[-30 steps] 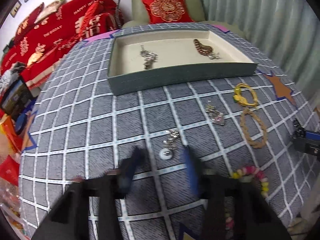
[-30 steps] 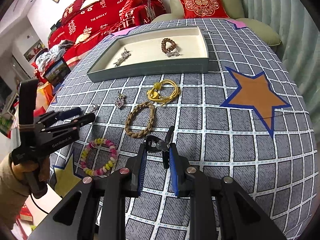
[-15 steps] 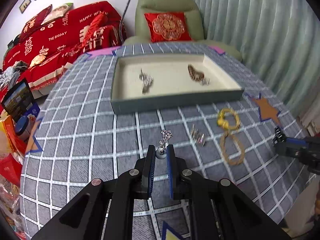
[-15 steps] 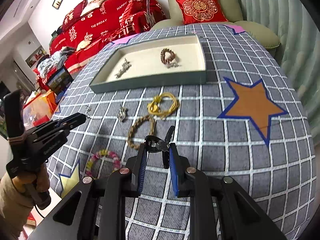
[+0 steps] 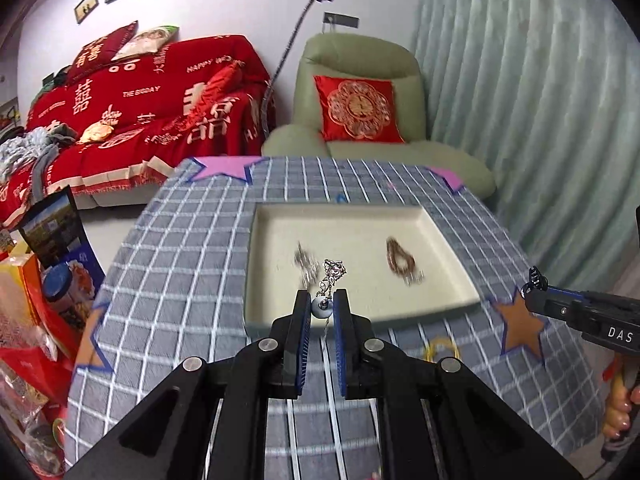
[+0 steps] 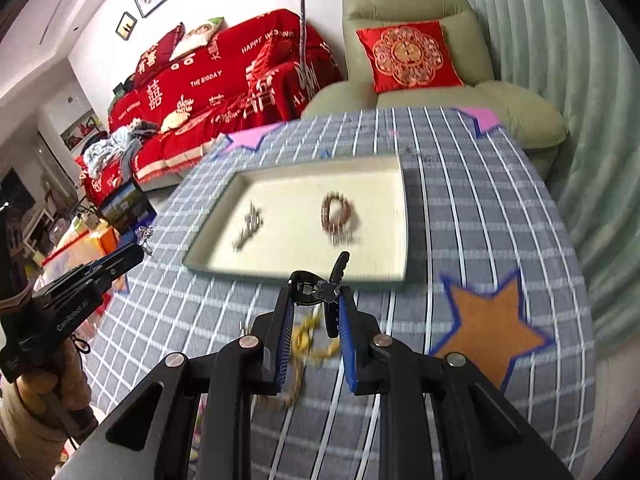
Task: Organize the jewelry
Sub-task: 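Carry the silver pendant and black hair clip in both tools over the tray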
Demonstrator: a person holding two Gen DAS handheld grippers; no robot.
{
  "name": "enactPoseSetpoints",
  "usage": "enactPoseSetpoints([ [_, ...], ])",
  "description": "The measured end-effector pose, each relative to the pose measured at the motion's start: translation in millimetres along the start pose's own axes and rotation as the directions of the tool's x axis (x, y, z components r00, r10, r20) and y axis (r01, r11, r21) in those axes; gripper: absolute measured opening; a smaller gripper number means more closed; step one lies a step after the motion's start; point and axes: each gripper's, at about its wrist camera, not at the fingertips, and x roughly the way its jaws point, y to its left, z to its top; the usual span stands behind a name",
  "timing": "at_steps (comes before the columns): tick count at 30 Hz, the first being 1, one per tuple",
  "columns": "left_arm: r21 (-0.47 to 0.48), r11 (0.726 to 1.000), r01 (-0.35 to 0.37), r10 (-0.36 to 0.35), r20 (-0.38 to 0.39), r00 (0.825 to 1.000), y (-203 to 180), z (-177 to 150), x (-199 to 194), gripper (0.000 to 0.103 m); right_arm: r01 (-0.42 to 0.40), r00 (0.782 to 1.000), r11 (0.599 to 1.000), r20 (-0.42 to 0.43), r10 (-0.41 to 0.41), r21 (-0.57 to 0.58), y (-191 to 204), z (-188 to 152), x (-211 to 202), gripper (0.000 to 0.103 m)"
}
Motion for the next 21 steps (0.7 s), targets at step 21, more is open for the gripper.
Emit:
enactPoseSetpoints([
  [21, 0.052, 0.997, -0.053, 0.059, -0.123, 0.991, -16, 38, 148, 0.021, 0.023, 0.997, 1.000, -0.068, -0.024, -0.014, -25, 80, 127, 0.023],
])
